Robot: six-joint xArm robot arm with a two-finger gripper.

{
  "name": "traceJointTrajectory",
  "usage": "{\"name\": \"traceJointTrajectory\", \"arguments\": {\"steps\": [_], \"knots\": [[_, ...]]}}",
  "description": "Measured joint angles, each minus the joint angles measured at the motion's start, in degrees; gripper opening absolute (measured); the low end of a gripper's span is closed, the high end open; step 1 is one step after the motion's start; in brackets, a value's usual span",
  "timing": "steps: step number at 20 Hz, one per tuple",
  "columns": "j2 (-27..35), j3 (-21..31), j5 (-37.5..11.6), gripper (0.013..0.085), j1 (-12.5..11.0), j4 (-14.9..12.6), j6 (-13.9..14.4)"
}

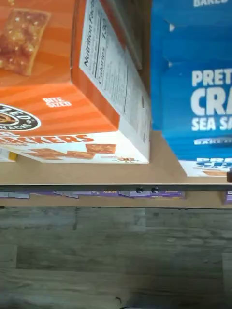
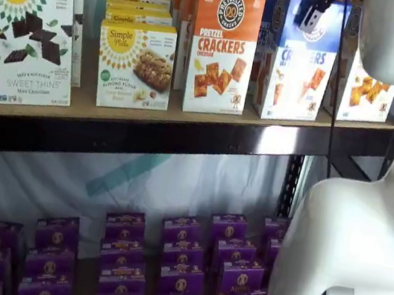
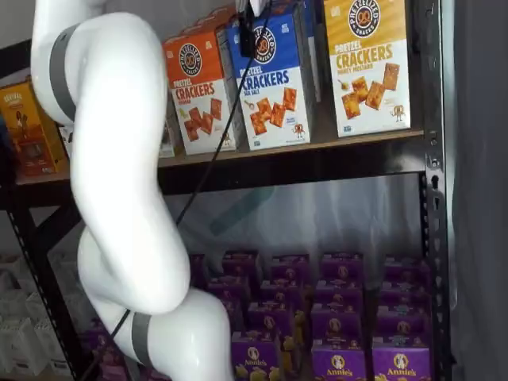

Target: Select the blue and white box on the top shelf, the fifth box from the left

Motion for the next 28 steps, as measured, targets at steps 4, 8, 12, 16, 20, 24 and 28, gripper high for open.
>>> {"name": "traceJointTrajectory", "arguments": {"steps": [4, 8, 12, 16, 20, 24, 28], "knots": [[-0.2, 0.2, -0.1, 0.073, -0.1, -0.1, -0.1], [-0.7, 0.6, -0.8, 0.073, 0.0, -0.8, -0.3], [-0.9, 0.4, -1.0, 0.073, 0.5, -2.9, -0.5], [-1.1, 0.4, -1.1, 0.073, 0.9, -4.7, -0.6], [-1.1, 0.4, -0.9, 0.065, 1.0, -4.9, -0.6], [-1.1, 0.4, -0.9, 0.061, 1.2, -5.1, -0.5], [-1.1, 0.6, -1.0, 0.061, 1.3, -5.1, -0.5]]}}
